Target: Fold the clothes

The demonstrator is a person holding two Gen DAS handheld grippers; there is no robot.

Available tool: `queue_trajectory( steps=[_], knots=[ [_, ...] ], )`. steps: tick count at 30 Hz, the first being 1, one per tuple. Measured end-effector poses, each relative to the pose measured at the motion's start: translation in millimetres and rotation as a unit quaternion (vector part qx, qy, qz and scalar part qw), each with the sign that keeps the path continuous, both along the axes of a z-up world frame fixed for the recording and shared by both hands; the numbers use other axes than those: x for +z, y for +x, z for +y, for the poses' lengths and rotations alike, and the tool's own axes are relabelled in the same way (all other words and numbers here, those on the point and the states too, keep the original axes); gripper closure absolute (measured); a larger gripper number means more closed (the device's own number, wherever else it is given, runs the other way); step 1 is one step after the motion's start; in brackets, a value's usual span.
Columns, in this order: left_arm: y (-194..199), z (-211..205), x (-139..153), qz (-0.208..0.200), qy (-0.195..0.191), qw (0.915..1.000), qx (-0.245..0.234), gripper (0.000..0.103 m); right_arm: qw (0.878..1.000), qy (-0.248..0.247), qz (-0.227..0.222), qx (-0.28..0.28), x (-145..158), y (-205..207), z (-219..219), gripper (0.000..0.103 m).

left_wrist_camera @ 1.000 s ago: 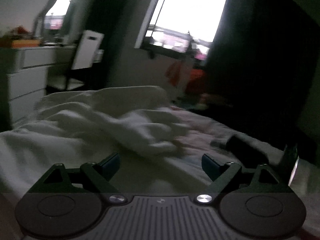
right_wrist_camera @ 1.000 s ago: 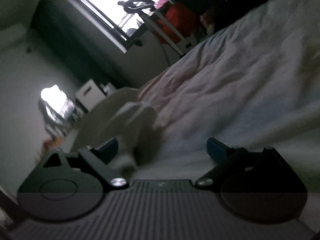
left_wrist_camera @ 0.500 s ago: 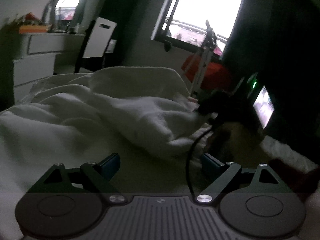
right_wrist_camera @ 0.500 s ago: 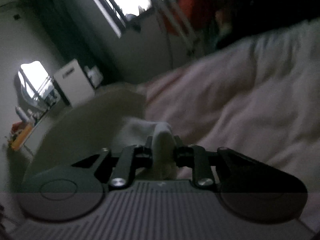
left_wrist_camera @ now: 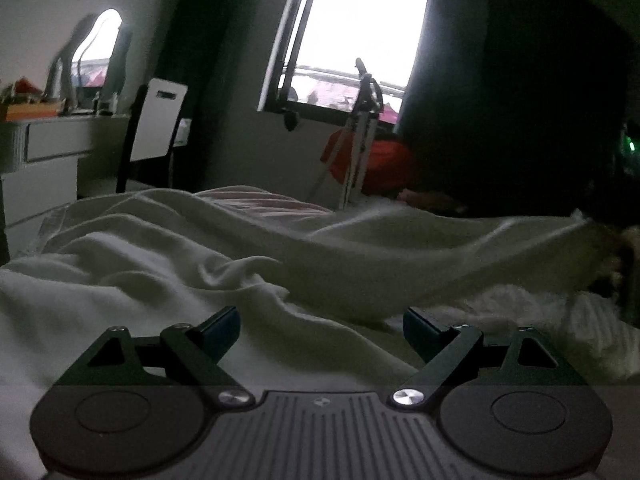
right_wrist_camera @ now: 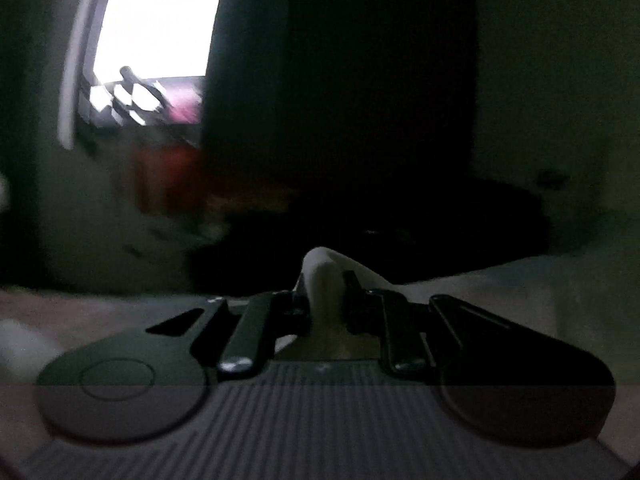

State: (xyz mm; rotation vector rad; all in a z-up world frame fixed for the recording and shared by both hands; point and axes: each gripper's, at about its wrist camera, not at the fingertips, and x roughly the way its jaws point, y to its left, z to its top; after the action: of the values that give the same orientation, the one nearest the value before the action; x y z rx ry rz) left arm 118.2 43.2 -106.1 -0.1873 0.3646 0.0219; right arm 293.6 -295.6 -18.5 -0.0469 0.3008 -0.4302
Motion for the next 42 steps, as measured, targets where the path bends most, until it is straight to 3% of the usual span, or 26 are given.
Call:
queue_trajectory(
  steps=[2,5,8,9,11,13,15,18,20,21,25,28,29,32,33,34,36,38,42],
  knots=[
    [-0.2,-4.2,-1.7,0.001,0.006,1.0,-0.007,0.013,0.999,0.009,0.037,0.005,-16.0,-5.0,-23.8,0.077],
    [-0.8,-13.0,-7.0,0.004,0.025,0.9995,-0.016,0.013,0.993,0.084,0.084,0.009,-40.0,-15.9,-53.5,0.064],
    [0.2,-19.9,-10.9,0.009,0.039,0.9988,-0.028,0.013,0.983,0.168,0.067,0.019,-51.1,-42.4,-73.1,0.03],
    [0.1,-22.3,-11.8,0.009,0.043,0.9985,-0.031,0.013,0.98,0.193,0.054,0.023,-52.5,-53.3,-78.7,0.024],
    [-1.7,-24.7,-13.7,0.009,0.05,0.998,-0.038,0.013,0.965,0.26,0.027,0.03,-56.1,-71.2,-88.6,0.024],
    [-3.6,-24.3,-15.6,0.01,0.052,0.9976,-0.044,0.013,0.935,0.35,0.003,0.053,-63.7,-87.7,-96.8,0.023],
    [-3.9,-24.0,-17.5,0.016,0.054,0.9973,-0.047,0.013,0.891,0.447,-0.009,0.082,-80.8,-93.4,-98.4,0.023],
    [-5.3,-23.4,-17.8,0.028,0.043,0.9977,-0.044,0.013,0.822,0.561,0.021,0.101,-116.0,-84.2,-91.7,0.023],
    [-7.5,-24.0,-17.3,0.028,0.045,0.9978,-0.041,0.013,0.791,0.602,0.052,0.099,-141.0,-71.9,-84.5,0.023],
    [-8.8,-25.3,-17.7,0.026,0.05,0.9976,-0.04,0.013,0.786,0.609,0.055,0.095,-151.2,-65.9,-81.9,0.023],
    [-9.3,-28.0,-21.1,0.032,0.053,0.9973,-0.04,0.013,0.798,0.595,0.007,0.09,-159.2,-46.0,-93.8,0.025],
    [-8.7,-30.7,-24.0,0.031,0.062,0.9967,-0.043,0.013,0.813,0.579,-0.035,0.041,-157.5,-36.2,-117.3,0.025],
    [-7.8,-31.6,-25.4,0.032,0.065,0.9964,-0.045,0.013,0.813,0.58,-0.055,0.027,-159.4,-35.3,-127.8,0.025],
    [-5.2,-33.1,-29.5,0.04,0.065,0.9958,-0.051,0.013,0.788,0.608,-0.091,0.006,-171.3,-34.6,-154.7,0.026],
    [-4.4,-34.0,-30.7,0.041,0.065,0.9956,-0.052,0.013,0.781,0.616,-0.1,0.004,-174.0,-34.1,-161.7,0.03],
    [-3.6,-35.1,-31.6,0.041,0.067,0.9954,-0.054,0.013,0.789,0.605,-0.106,-0.002,-172.1,-34.5,-166.0,0.037],
    [-2.9,-37.4,-32.9,0.038,0.072,0.995,-0.058,0.013,0.806,0.582,-0.11,-0.011,-167.2,-33.3,-174.6,0.069],
    [-3.7,-40.1,-33.6,0.032,0.08,0.9942,-0.064,0.013,0.809,0.58,-0.091,-0.016,-166.2,-27.0,-184.2,0.092],
    [-7.8,-44.3,-30.9,0.018,0.09,0.9926,-0.079,0.013,0.842,0.527,-0.116,0.012,-133.6,-33.5,-187.3,0.094]
  ],
)
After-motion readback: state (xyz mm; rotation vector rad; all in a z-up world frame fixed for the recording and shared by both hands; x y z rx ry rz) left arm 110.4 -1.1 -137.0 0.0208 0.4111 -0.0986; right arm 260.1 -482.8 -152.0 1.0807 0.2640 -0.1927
